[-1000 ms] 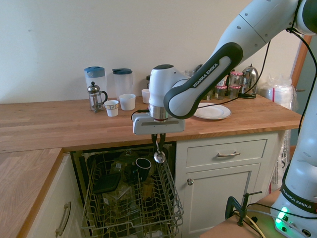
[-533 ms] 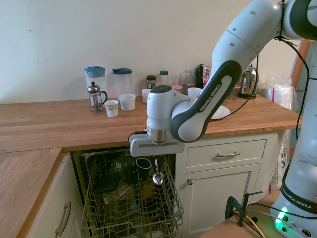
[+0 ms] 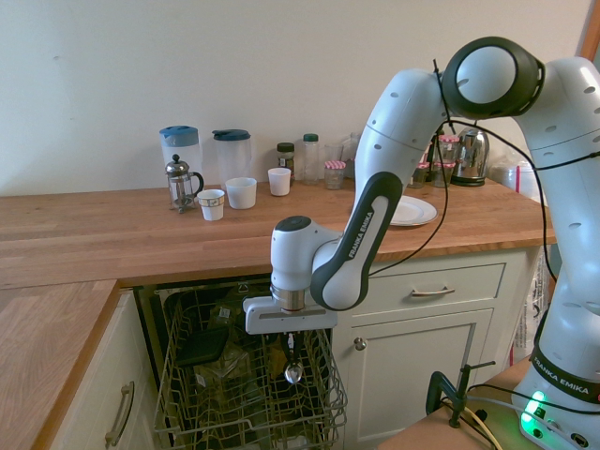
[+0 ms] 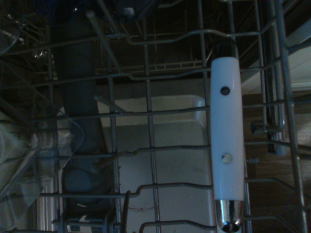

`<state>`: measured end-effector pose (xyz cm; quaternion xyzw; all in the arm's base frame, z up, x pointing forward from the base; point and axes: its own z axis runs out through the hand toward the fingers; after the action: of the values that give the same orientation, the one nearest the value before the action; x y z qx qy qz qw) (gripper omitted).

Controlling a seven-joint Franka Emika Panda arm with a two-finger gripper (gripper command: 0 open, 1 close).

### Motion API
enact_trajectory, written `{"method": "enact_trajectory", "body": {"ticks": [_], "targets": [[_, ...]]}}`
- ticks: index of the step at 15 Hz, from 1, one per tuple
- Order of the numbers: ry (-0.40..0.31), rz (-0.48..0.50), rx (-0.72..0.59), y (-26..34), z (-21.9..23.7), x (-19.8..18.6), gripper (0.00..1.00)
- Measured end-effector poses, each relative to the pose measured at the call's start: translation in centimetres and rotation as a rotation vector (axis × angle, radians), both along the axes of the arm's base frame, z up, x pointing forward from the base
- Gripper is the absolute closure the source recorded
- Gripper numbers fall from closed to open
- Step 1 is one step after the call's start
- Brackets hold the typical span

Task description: Put the spoon in the dishwasher

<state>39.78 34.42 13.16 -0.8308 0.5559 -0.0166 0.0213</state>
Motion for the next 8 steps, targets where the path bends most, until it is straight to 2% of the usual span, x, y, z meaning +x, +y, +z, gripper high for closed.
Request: {"method": "enact_trajectory", "body": {"ticks": [5,6,8], "targets": [[0.02,-0.007,-0.018,0.7,-2.3,0.1,1.0],[0.024,-0.005,-0.021,0.7,-2.7,0.2,0.0],[0.033,0.002,-0.023,0.8,-3.5,0.4,0.0]]}}
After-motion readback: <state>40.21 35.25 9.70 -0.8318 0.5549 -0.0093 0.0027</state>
